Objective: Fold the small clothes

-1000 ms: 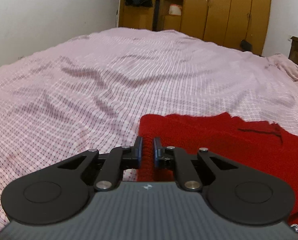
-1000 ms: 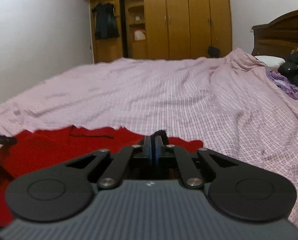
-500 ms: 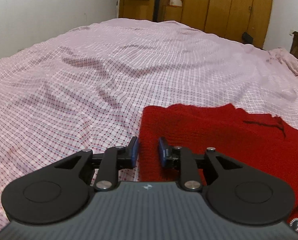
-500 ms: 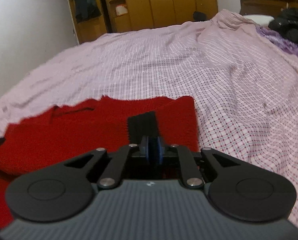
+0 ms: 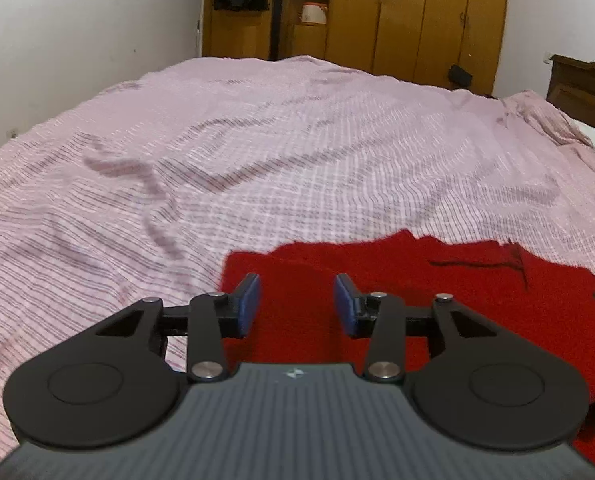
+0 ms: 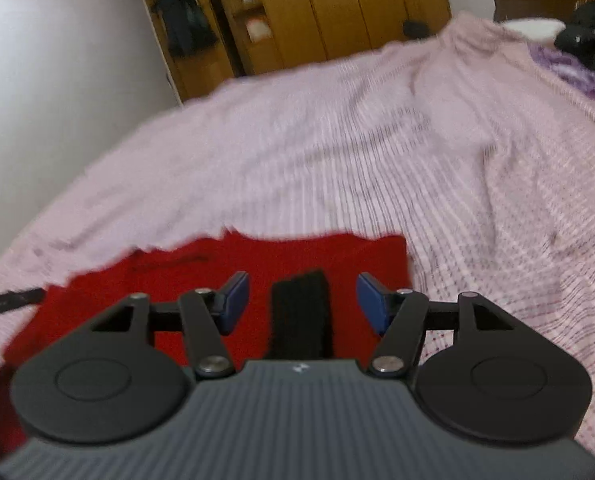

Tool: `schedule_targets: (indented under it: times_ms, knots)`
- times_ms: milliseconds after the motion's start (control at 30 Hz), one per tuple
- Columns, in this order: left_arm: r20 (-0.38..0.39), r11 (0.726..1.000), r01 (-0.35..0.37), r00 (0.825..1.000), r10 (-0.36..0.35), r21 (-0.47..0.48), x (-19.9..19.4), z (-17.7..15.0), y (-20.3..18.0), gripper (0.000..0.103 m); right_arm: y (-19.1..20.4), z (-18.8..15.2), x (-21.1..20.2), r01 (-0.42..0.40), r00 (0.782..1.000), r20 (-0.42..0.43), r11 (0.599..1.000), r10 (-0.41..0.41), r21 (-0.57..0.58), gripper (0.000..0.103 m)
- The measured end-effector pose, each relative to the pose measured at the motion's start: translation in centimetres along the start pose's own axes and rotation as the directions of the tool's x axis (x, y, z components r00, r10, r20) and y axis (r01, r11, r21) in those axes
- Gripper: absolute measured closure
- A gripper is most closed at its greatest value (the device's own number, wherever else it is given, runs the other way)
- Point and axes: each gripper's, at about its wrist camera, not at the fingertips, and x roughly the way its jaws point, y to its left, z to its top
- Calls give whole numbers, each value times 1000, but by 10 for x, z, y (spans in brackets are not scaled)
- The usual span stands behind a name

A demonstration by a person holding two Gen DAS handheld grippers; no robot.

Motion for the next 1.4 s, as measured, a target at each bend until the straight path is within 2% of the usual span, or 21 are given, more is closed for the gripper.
schedule_targets:
  times_ms: [33,67,100,167,267,400,533,633,733,800,1067,1200,1400]
  knots:
    - [-9,1000,-1,1000,1,2,4,-4,-1,55,0,-3,8,5,1000,-28,1000,-5,-3,43]
    - [-19,1000,-4,1000,4,1,8,-8,-1,55,2,-7,15,-5,999,-54,1000,4,-6,60]
    - [-26,1000,-7,1000,7,-3,12,-11,-1,55,5,-11,17,-13,998,-55,1000,12,-21,92]
    - [-20,1000,-3,1000,3,-17,18,-18,2,55,12,-11,11,-41,999,-25,999,40,-32,91]
    - [-6,999,3,1000,-4,-43,23,-20,7,53,17,-4,0,-15,998,60,999,18,-44,91]
    - [-5,999,4,1000,-5,-49,30,-22,9,52,8,-9,27,20,999,-30,1000,-20,-1,91]
    - [-4,1000,-8,1000,8,-21,29,-22,6,51,3,-15,29,13,1000,-21,1000,-12,27,90]
    - [-6,999,-29,1000,29,21,22,-18,0,51,5,-8,19,3,1000,-29,1000,-2,29,83]
    - [-6,998,-38,999,38,50,7,-16,-3,51,10,-2,-4,-9,1000,-18,1000,9,19,73]
    - [-1,998,-29,1000,29,49,-7,-16,-3,51,12,2,-21,-46,999,-2,999,46,14,68]
    - [51,998,-22,999,18,64,-71,-11,-8,50,38,11,-80,-154,988,16,987,154,-36,68]
    - [67,994,-26,998,19,101,-102,-9,-13,48,50,16,-110,-226,974,9,972,227,-61,68]
    - [51,995,-2,999,-3,102,-142,-8,-14,45,68,24,-160,-279,959,9,951,283,-134,68]
